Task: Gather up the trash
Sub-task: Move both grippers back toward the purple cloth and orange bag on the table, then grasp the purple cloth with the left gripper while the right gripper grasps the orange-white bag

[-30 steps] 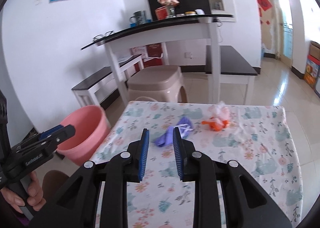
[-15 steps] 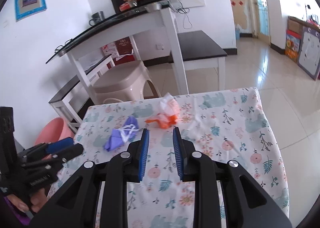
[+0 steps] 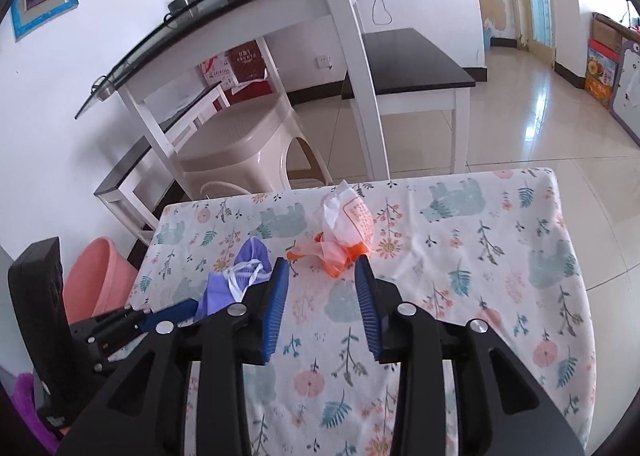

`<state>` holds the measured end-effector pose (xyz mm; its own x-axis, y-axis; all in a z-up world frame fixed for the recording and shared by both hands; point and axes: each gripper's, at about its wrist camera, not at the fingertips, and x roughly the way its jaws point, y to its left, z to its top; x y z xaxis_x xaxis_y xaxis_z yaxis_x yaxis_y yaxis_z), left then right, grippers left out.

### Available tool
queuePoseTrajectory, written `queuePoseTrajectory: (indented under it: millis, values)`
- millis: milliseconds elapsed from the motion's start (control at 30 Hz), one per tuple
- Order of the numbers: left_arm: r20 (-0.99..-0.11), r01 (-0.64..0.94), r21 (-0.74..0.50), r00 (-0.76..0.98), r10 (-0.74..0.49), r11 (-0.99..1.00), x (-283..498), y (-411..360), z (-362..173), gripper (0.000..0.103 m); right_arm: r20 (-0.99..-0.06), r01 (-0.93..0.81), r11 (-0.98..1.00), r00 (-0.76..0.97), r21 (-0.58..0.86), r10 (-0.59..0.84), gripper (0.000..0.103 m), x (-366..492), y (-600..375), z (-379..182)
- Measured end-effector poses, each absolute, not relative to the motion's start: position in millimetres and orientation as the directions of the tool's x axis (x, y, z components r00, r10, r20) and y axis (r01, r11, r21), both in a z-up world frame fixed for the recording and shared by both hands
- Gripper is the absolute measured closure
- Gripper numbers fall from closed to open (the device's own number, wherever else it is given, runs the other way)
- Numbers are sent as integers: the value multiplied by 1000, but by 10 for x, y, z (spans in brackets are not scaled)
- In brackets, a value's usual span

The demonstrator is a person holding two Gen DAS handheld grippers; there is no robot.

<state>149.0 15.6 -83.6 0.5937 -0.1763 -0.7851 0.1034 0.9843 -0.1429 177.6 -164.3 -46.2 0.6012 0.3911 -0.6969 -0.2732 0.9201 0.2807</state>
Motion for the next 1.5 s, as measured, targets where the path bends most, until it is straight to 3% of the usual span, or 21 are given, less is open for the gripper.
queuePoseTrajectory:
  millis: [133,267,333,700,867,1267,1500]
  values:
    - [-782,98,-144,598,-174,985,1526,172,-868,92,-726,-247,932,585,264,361,68,1968,-1562,-549]
    - [-778,95,-153,603,-180,984,1498,193,-849,97,-740,-223,938,577,265,347,63,2103,-1524,-600]
    - [-775,95,-160,604,-184,983,1469,212,-827,97,-745,-216,942,576,257,335,59,2160,-1499,-630]
    - [-767,70,-167,617,-175,983,1316,288,-695,98,-752,-212,940,564,269,342,59,2342,-1468,-808]
    - [-776,47,-150,614,-147,988,1280,283,-730,98,-737,-228,939,583,256,342,63,2282,-1441,-796]
    - [-783,-4,-119,615,-92,993,1227,388,-783,98,-732,-277,915,549,295,402,66,1664,-1497,-588]
    - [-783,0,-88,618,-69,996,1214,361,-828,98,-754,-302,926,548,227,363,66,1244,-1456,-522]
